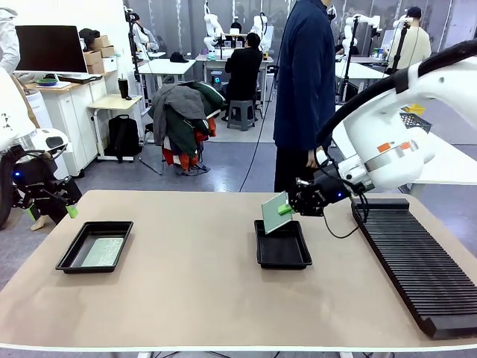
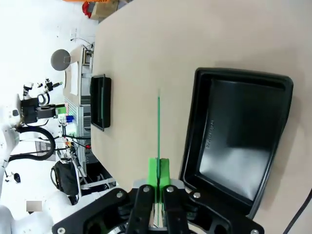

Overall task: Inspect and transfer BCBs to ESD trays.
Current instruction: Pick up the Blank PCB from the PCB Rack and place it in the right ESD tray.

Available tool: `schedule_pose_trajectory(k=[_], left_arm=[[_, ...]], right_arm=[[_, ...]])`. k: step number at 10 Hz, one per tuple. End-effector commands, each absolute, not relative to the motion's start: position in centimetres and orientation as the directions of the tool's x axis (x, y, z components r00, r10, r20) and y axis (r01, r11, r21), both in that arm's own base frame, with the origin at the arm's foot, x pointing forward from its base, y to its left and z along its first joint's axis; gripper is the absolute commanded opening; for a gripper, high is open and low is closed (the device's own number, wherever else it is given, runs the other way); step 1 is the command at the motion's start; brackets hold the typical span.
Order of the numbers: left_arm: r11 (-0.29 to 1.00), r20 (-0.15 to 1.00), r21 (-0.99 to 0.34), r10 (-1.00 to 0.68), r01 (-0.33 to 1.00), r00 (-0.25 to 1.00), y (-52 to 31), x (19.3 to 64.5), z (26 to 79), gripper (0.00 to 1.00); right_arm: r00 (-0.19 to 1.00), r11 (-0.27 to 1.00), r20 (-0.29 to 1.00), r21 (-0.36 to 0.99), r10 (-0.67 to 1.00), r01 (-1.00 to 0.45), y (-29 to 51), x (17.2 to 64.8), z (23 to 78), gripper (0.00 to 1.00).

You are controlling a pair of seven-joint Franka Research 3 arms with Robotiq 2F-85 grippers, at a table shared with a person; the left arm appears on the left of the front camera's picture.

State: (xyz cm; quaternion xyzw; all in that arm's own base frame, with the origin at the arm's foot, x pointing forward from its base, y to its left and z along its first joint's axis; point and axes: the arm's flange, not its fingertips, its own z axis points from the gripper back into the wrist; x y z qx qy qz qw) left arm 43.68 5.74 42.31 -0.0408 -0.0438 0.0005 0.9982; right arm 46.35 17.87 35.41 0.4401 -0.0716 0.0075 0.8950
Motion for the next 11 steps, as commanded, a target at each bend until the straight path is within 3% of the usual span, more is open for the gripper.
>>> schedule_pose_trajectory(k=[1,11], left_arm=[[0.995,0.090,-0.093,-0.009,0.018,0.996,5.9,43.7,42.2,0.96],[0.995,0.090,-0.093,-0.009,0.018,0.996,5.9,43.7,42.2,0.96]], right_arm=[[0.987,0.621,0.149,0.779,-0.053,-0.084,18.6,46.8,33.7,0.02],[0.994,0.659,0.082,0.752,-0.068,-0.017,18.8,48.1,28.7,0.02]])
